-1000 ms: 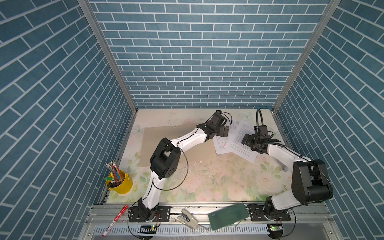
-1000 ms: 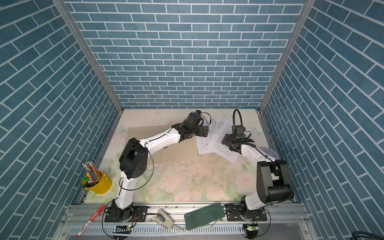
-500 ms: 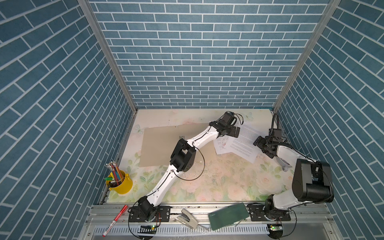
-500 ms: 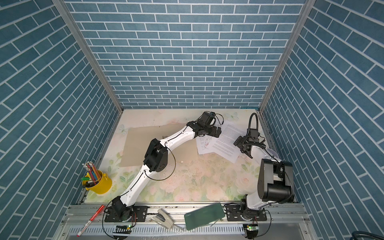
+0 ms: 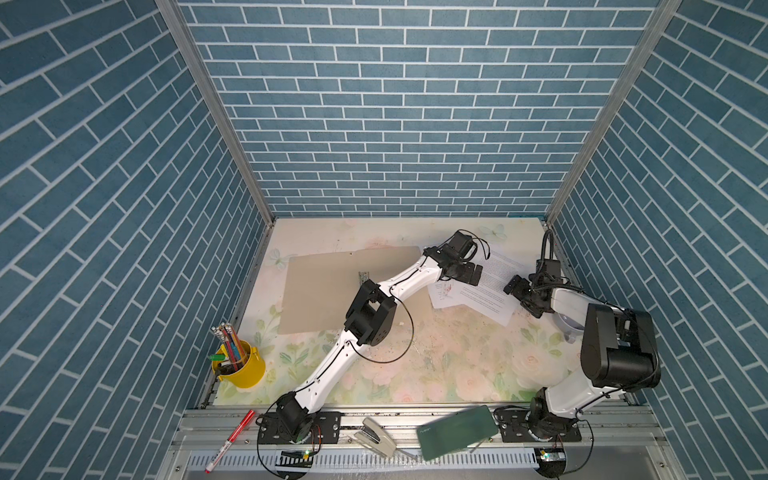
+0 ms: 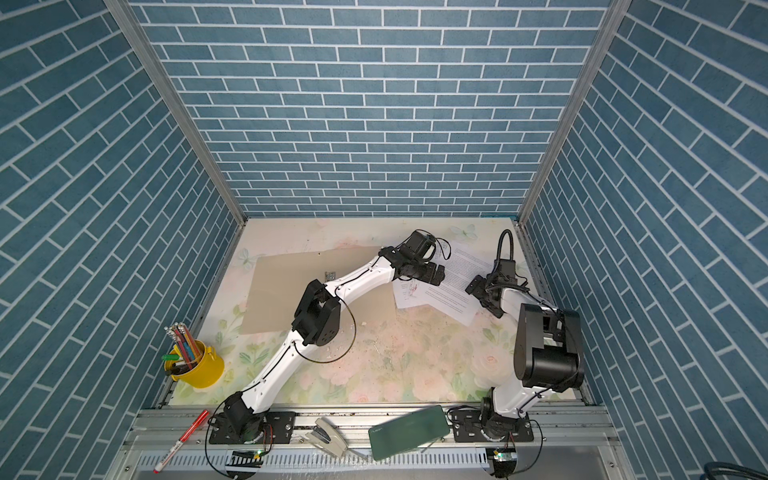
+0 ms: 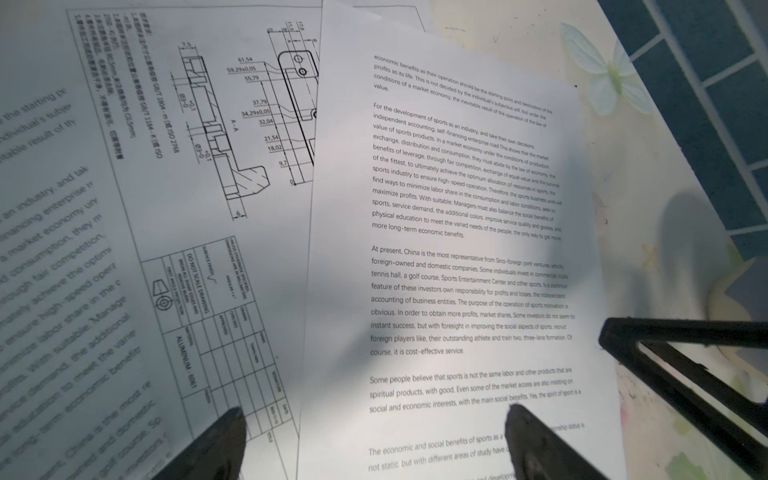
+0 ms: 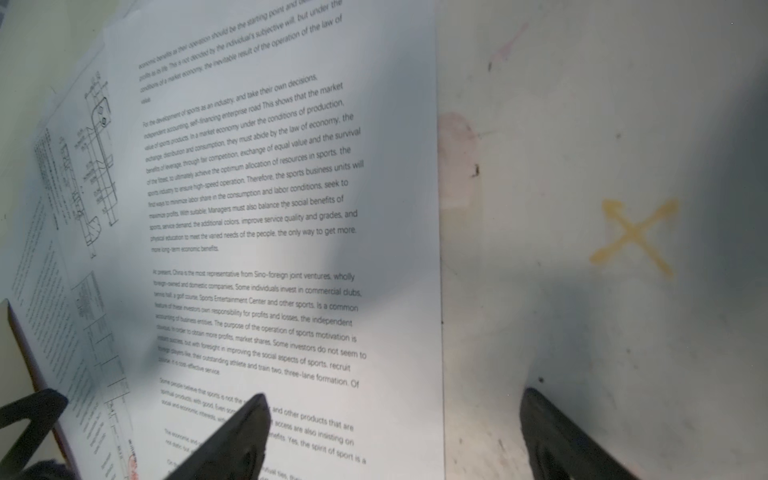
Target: Put the files into the folder
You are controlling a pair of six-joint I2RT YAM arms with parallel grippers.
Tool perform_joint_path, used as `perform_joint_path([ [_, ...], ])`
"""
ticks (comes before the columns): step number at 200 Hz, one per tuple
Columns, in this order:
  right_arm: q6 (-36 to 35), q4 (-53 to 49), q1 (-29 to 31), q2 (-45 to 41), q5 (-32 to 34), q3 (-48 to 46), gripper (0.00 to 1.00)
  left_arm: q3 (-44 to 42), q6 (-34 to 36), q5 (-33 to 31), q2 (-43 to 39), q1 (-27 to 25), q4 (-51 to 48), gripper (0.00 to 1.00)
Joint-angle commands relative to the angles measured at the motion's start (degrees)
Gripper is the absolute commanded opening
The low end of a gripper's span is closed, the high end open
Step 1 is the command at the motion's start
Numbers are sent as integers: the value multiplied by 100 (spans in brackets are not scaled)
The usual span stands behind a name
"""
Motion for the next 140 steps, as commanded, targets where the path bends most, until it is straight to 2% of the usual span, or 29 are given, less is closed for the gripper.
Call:
perform_joint_path([
  [1,154,-135,-18,249,-213,29,92,-5,-17,211,160,-21,-187,97],
  [140,216,-52,-19,653,-757,158,84,162,15,500,468,-13,-555,95],
])
